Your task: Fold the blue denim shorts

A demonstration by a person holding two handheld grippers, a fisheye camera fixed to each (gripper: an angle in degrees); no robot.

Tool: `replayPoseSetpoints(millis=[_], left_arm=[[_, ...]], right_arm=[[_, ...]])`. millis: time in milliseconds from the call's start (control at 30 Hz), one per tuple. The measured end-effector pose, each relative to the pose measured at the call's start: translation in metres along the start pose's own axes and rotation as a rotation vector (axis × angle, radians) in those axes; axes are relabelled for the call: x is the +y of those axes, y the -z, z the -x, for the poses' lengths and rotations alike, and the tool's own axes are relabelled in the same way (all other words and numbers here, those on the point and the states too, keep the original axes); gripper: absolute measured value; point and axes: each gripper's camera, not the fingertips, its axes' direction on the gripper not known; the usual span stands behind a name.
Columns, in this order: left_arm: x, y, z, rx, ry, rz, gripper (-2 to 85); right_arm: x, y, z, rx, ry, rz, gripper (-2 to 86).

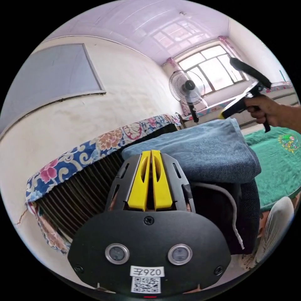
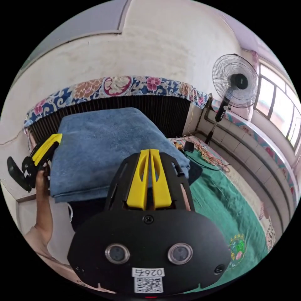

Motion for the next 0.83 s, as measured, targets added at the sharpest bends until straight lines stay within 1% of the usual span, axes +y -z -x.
replayPoseSetpoints(millis=[33,67,133,200,233,300,333,400,433,500,533,600,633,700,733,800,833], left_arm=[[-0.002,0.006,-0.001,-0.021,0.023,-0.012,-0.9],[-0.004,0.023,-0.002,-0.044,0.090,-0.054,-0.9],[-0.004,0.055,-0.006,0.008,0.191,-0.165,-1.0],[-0.008,0.091,-0.021,0.218,0.281,-0.318,-1.0],[-0.010,0.097,-0.027,0.271,0.299,-0.350,-1.0],[-0.029,0.110,-0.065,0.457,0.328,-0.443,-1.0],[-0.036,0.111,-0.079,0.500,0.328,-0.460,-1.0],[-0.071,0.107,-0.146,0.685,0.307,-0.510,-1.0],[-0.081,0.104,-0.166,0.740,0.298,-0.518,-1.0],[-0.127,0.089,-0.263,0.976,0.235,-0.520,-1.0],[-0.139,0.085,-0.291,1.035,0.214,-0.511,-1.0],[-0.188,0.068,-0.413,1.279,0.116,-0.427,-1.0],[-0.200,0.065,-0.446,1.343,0.087,-0.404,-1.0],[-0.242,0.058,-0.585,1.589,-0.020,-0.299,-0.9],[-0.252,0.058,-0.620,1.647,-0.043,-0.274,-0.9],[-0.283,0.056,-0.760,1.871,-0.103,-0.134,-0.6],[-0.290,0.056,-0.794,1.929,-0.114,-0.092,-0.4]], right_arm=[[0.012,0.015,-0.008,-0.010,-0.005,-0.017,-1.0],[0.042,0.045,-0.025,-0.031,-0.014,-0.048,-1.0],[0.098,0.094,-0.052,-0.073,-0.034,-0.099,-1.0],[0.190,0.159,-0.088,-0.078,-0.063,-0.154,-1.0],[0.212,0.174,-0.096,-0.063,-0.068,-0.163,-1.0],[0.309,0.235,-0.129,0.060,-0.105,-0.170,-1.0],[0.333,0.250,-0.137,0.097,-0.119,-0.168,-1.0],[0.427,0.318,-0.170,0.201,-0.230,-0.188,-1.0],[0.449,0.336,-0.178,0.214,-0.263,-0.205,-1.0],[0.545,0.417,-0.206,0.283,-0.421,-0.299,-1.0],[0.569,0.438,-0.211,0.307,-0.459,-0.323,-1.0],[0.656,0.510,-0.222,0.431,-0.559,-0.329,-1.0],[0.677,0.526,-0.223,0.473,-0.586,-0.321,-0.9],[0.759,0.578,-0.226,0.639,-0.704,-0.299,-0.9],[0.780,0.589,-0.227,0.670,-0.733,-0.297,-0.9],[0.862,0.624,-0.236,0.739,-0.869,-0.295,-0.7],[0.881,0.630,-0.239,0.746,-0.902,-0.294,-0.6]])
